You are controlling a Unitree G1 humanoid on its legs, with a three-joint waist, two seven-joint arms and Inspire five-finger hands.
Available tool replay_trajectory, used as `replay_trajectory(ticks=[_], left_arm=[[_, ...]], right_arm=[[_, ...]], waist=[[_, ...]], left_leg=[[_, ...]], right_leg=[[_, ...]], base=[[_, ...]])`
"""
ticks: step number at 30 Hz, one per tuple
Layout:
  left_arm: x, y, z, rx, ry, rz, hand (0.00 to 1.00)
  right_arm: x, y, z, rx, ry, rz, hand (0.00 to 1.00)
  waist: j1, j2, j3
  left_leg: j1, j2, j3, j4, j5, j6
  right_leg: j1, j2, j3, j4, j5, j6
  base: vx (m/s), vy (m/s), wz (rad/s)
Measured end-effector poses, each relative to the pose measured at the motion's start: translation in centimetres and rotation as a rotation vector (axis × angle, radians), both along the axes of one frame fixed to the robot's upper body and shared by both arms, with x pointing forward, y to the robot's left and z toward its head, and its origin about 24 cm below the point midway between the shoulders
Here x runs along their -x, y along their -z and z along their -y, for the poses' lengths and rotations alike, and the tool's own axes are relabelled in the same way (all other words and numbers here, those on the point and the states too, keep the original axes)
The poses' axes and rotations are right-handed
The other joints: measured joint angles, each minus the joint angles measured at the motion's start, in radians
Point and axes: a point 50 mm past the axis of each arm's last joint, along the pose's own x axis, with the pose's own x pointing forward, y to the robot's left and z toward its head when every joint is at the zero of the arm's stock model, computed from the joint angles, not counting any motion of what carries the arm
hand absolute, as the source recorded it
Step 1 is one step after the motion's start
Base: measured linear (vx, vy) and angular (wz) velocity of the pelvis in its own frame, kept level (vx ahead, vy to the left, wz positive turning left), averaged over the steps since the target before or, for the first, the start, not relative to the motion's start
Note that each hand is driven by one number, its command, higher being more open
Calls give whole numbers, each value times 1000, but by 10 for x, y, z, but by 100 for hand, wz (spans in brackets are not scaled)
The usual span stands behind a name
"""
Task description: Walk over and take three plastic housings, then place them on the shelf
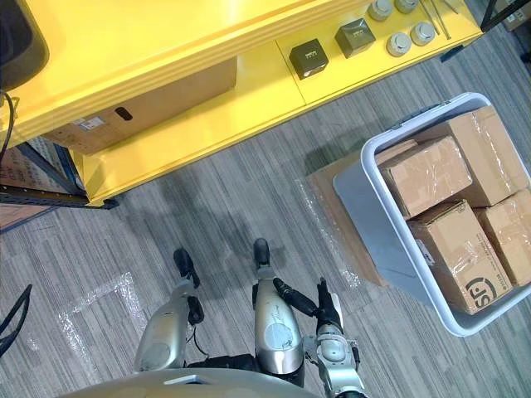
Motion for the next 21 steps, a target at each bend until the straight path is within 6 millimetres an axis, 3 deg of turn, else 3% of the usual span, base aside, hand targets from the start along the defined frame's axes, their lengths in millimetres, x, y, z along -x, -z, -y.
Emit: replay_trajectory(ticks=[10,14,17,21], left_arm=[[2,-6,-3,28,-91,36,100],[1,-9,1,45,-60,104,100],[3,-22,11,23,-15,229,100],[18,-61,40,-104,89,456,100]], right_arm=[[0,0,-1,-16,15,2,100],[0,0,-3,-8,14,5,100],[0,1,-4,-4,14,3,100],[2,1,-3,4,29,3,100]], waist=[[-8,-2,1],[-6,-14,11],[-4,-19,13],[2,-17,12]], left_leg=[[-3,0,6,1,1,0],[26,0,16,0,1,0],[48,0,21,0,0,-1],[110,0,21,0,-11,-9]], right_leg=[[-6,1,3,2,1,0],[18,0,11,3,0,-1],[40,0,11,0,0,-1],[114,0,5,-20,-2,-2]], base=[[19,3,-1],[20,7,-5],[0,0,0],[0,0,0]])
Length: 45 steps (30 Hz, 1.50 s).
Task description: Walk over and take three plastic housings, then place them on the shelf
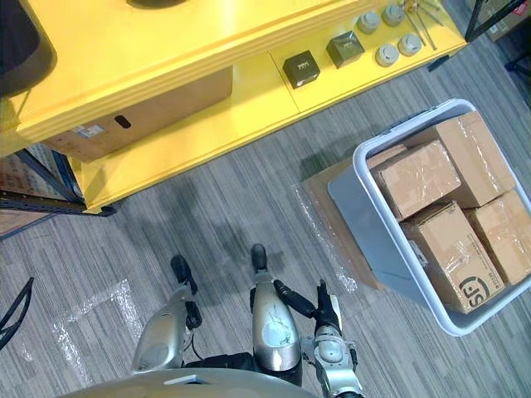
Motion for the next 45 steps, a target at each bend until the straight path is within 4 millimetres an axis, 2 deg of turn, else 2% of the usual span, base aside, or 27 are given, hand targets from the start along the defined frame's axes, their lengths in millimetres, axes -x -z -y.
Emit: replay_trajectory(ticks=[3,5,6,8,9,10,12,16,19,21,22,23,24,25,26,27,29,30,34,36,38,43,45], left_arm=[[13,-18,14,-78,31,122,100],[22,-23,19,-114,64,181,100],[23,-16,19,-136,89,171,100],[21,-7,19,-158,119,135,100],[17,2,21,-164,181,101,100],[16,3,21,-164,190,97,100],[12,12,30,-197,287,73,100],[18,23,47,-309,386,43,100],[31,61,71,-385,530,0,100],[52,122,88,-290,643,-30,100],[59,139,93,-250,660,-40,100],[74,174,101,-164,677,-87,100],[88,207,108,-94,655,-153,100],[94,223,112,-56,647,-194,100],[109,249,119,-12,612,-285,100],[116,260,122,13,599,-326,100],[135,291,130,115,564,-432,100],[145,308,132,171,497,-493,100],[156,333,131,202,314,-597,100],[163,354,133,179,224,-708,100],[170,369,137,159,214,-795,100],[184,412,144,124,218,-1052,100],[195,438,142,117,201,-1208,100]], right_arm=[[3,2,3,1,17,-15,100],[9,7,8,4,43,-53,100],[17,12,12,4,61,-98,100],[25,17,14,2,74,-135,100],[30,18,16,8,75,-150,100],[30,19,16,8,75,-150,100],[31,17,16,23,52,-115,100],[20,9,11,50,-27,-24,100],[12,-4,2,65,-99,82,100],[8,-21,-10,68,-138,209,100],[6,-26,-13,67,-142,245,100],[2,-38,-22,64,-143,326,100],[0,-51,-29,66,-130,404,100],[-1,-57,-31,69,-118,440,100],[-2,-70,-34,76,-96,512,100],[-4,-77,-35,82,-87,549,100],[-12,-109,-32,131,-36,714,100],[-20,-134,-31,160,14,846,100],[-28,-171,-26,230,102,1050,100],[-30,-180,-22,255,149,1111,100],[-30,-185,-18,272,155,1134,100],[-52,-205,-17,156,24,1213,100],[-73,-224,-26,34,-94,1281,100]], waist=[[1,12,-7],[1,33,-35],[2,52,-80],[4,67,-122],[11,78,-164],[12,79,-170],[25,86,-228],[28,87,-267],[33,90,-316],[32,99,-347],[32,99,-352],[34,96,-356],[43,89,-360],[52,84,-363],[63,70,-370],[67,62,-374],[90,45,-385],[98,37,-391],[111,16,-408],[111,7,-424],[112,7,-434],[122,12,-438],[138,15,-440]], left_leg=[[32,0,0,-2,-8,0],[54,0,0,-2,-16,-4],[59,1,2,-4,-22,-8],[76,2,5,-4,-25,-10],[91,7,10,-4,-28,-11],[94,9,11,-3,-28,-11],[106,19,12,-2,-30,-14],[115,33,14,-2,-37,-22],[115,35,15,-4,-39,-24],[115,35,15,-3,-39,-24],[115,36,15,-3,-39,-24],[115,36,14,-4,-40,-25],[114,40,13,-4,-41,-26],[115,43,13,-4,-42,-27],[114,46,11,-5,-44,-30],[113,47,8,-5,-45,-31],[110,47,1,-5,-45,-31],[110,45,-1,-5,-47,-36],[109,42,-6,-5,-47,-35],[106,37,-10,-5,-47,-35],[94,32,-18,-5,-46,-33],[86,31,-24,-5,-44,-31],[80,33,-36,-5,-40,-31]], right_leg=[[38,-1,-4,-8,-4,1],[71,-1,-8,-32,-2,4],[83,-1,-10,-47,-1,5],[112,-1,-14,-67,-1,5],[135,-2,-16,-81,-1,6],[140,-2,-17,-85,-1,6],[162,4,-24,-103,1,7],[176,14,-30,-113,2,7],[180,16,-33,-125,4,5],[180,18,-34,-125,6,7],[180,19,-34,-125,6,7],[181,24,-37,-125,6,7],[179,29,-38,-125,5,7],[176,31,-39,-125,5,7],[176,34,-45,-126,-1,6],[176,35,-50,-126,-3,4],[178,34,-63,-126,-4,3],[177,32,-66,-125,-6,1],[176,30,-70,-120,-8,-2],[175,28,-75,-119,-9,-1],[170,22,-85,-119,-9,1],[166,16,-97,-118,-3,10],[166,17,-112,-119,-3,11]], base=[[11,1,1],[51,-1,1],[94,-11,3],[114,-13,3],[78,-7,1],[80,-20,2],[70,-38,3],[10,-8,1],[0,0,0],[0,0,0],[0,0,0],[0,0,0],[0,0,0],[-44,-20,4],[-38,-21,6],[-37,-22,11],[-32,-7,11],[-39,8,6],[-18,7,4],[2,1,5],[13,12,13],[7,6,3],[12,-16,13]])
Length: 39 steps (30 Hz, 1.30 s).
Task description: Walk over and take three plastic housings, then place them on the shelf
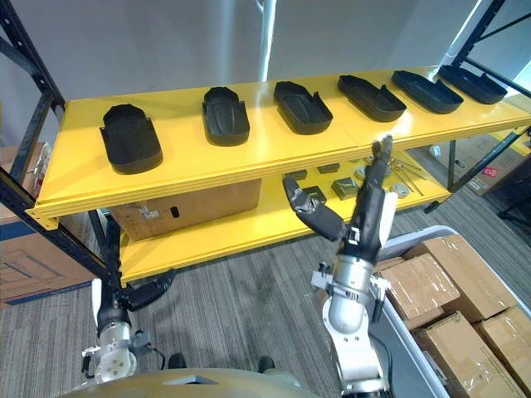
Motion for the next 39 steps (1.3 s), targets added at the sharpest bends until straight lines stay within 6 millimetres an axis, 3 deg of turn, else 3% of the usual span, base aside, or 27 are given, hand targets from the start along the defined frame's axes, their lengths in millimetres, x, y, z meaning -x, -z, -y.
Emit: replay_trajectory(ticks=[4,9,15,20,25,32,39], left_arm=[[27,30,-10,-23,-45,-198,100],[58,49,-34,-51,-161,-350,100],[79,57,-39,-6,-226,-422,100],[75,58,-36,75,-236,-393,100],[71,57,-37,125,-228,-364,100],[61,57,-34,171,-205,-336,100],[60,58,-31,203,-221,-329,100]], right_arm=[[-44,-20,-25,-22,-225,13,100],[-87,4,-51,2,-329,-207,100],[-100,13,-70,-3,-346,-272,100],[-107,20,-76,115,-315,-288,100],[-107,22,-80,74,-416,-285,100],[-113,5,-108,99,-658,-261,100],[-117,-12,-128,111,-702,-211,100]], waist=[[40,-3,-1],[125,-20,6],[136,-31,50],[151,-18,80],[162,-14,102],[172,-17,113],[188,-4,131]], left_leg=[[-5,2,-30,0,10,8],[-30,-3,-92,0,23,13],[-40,-20,-139,-1,29,11],[-44,-36,-154,-1,26,15],[-59,-48,-168,0,26,22],[-55,-47,-179,3,37,34],[-57,-29,-192,0,39,24]], right_leg=[[12,0,-30,-2,2,-4],[27,-3,-91,-5,1,-5],[44,-9,-137,-1,-12,3],[48,-24,-147,0,-20,0],[50,-39,-166,0,-19,13],[61,-36,-176,1,-14,16],[57,-19,-188,19,-28,-3]], base=[[13,-16,21],[7,-7,34],[-34,14,24],[-33,33,13],[44,12,11],[54,-17,5],[-39,-20,3]])
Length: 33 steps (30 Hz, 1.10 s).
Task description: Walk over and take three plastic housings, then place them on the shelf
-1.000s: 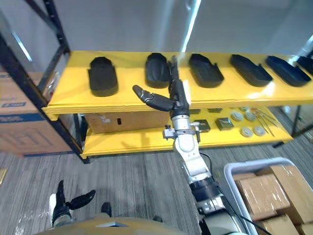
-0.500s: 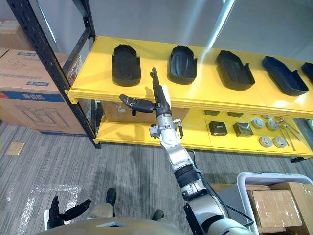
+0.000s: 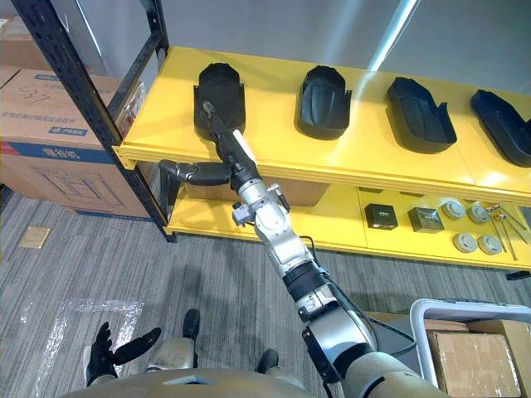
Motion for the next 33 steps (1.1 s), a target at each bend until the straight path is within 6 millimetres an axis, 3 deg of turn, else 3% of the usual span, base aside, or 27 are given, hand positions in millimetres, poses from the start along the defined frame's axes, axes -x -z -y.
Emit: replay_trajectory(ticks=[8,16,20,26,32,33], left_arm=[[2,2,-1,30,-23,-11,100],[-5,1,1,36,-4,3,100],[-20,-1,5,58,-1,45,100],[-41,-7,8,60,48,106,100],[-54,-11,12,103,28,160,100],[-59,-15,14,113,43,186,100]], right_arm=[[-8,-12,-8,-3,36,29,100],[-22,-13,6,-1,191,25,100],[-34,-36,17,-26,284,87,100],[-39,-61,35,-63,342,195,100],[-38,-73,36,-64,323,248,100],[-39,-83,33,-59,295,280,100]], waist=[[19,1,40],[32,8,63],[33,31,118],[31,46,191],[26,61,223],[27,76,241]], left_leg=[[-20,10,-24,0,8,-7],[-37,12,-53,0,19,-14],[-50,13,-62,0,24,-15],[-83,12,-62,4,40,-4],[-85,11,-56,4,40,-3],[-93,12,-63,4,41,-8]], right_leg=[[-15,10,-13,14,-10,-8],[-15,17,-42,15,-7,-10],[-28,18,-47,23,-7,-11],[-89,8,-40,85,-26,-10],[-121,-4,-34,148,-57,-11],[-154,-12,-37,212,-94,-16]], base=[[-38,-12,7],[18,-19,10],[-12,-14,5],[-1,0,-1],[6,-16,-1],[15,-86,5]])
